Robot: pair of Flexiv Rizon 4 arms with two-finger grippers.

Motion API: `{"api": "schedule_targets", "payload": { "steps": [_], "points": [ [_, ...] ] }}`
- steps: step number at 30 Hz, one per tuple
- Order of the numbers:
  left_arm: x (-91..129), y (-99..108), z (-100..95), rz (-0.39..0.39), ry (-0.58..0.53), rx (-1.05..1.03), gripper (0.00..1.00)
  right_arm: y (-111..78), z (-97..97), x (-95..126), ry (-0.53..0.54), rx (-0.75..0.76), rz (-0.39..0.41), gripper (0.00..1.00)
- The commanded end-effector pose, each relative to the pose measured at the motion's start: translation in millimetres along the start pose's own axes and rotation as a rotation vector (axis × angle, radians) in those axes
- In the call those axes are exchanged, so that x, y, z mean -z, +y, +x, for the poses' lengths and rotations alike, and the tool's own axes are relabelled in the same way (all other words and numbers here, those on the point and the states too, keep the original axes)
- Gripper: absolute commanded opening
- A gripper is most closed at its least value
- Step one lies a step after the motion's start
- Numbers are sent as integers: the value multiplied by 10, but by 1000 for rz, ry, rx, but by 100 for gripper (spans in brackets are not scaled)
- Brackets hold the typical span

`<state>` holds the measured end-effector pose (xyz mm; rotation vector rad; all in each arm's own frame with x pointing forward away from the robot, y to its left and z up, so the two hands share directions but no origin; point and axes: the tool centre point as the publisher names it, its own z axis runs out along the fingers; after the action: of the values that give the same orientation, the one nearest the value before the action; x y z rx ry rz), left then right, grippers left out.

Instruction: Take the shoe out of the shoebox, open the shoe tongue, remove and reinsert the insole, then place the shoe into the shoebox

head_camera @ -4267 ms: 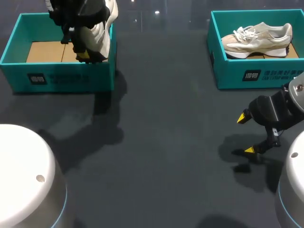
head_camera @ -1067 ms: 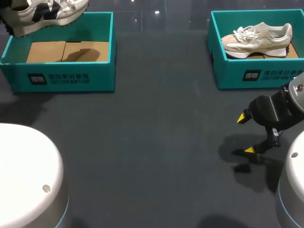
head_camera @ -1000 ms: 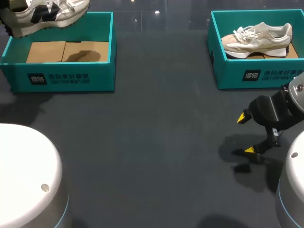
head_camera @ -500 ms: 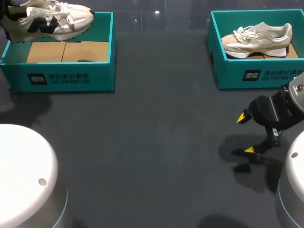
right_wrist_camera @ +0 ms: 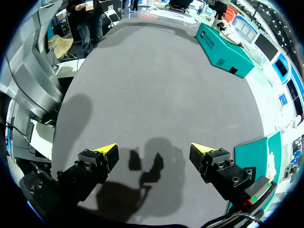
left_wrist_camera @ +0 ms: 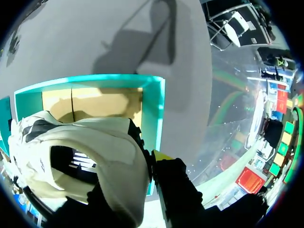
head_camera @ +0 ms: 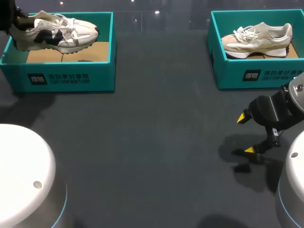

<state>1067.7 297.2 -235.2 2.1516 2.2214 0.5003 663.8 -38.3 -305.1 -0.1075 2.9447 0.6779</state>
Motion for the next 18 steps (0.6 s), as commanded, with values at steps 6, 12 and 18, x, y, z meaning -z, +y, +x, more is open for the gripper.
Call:
{"api": "schedule_targets", "payload": {
  "steps": [6,12,18],
  "points": [
    [-35,9,55,9,-3,-40,0,3,20,9,-2,0,3,100],
    [-35,9,55,9,-3,-40,0,3,20,9,-2,0,3,100],
    [-129,-16,-35,30,-2,-58,0,3,20,9,-2,0,3,100]
  ]
}}
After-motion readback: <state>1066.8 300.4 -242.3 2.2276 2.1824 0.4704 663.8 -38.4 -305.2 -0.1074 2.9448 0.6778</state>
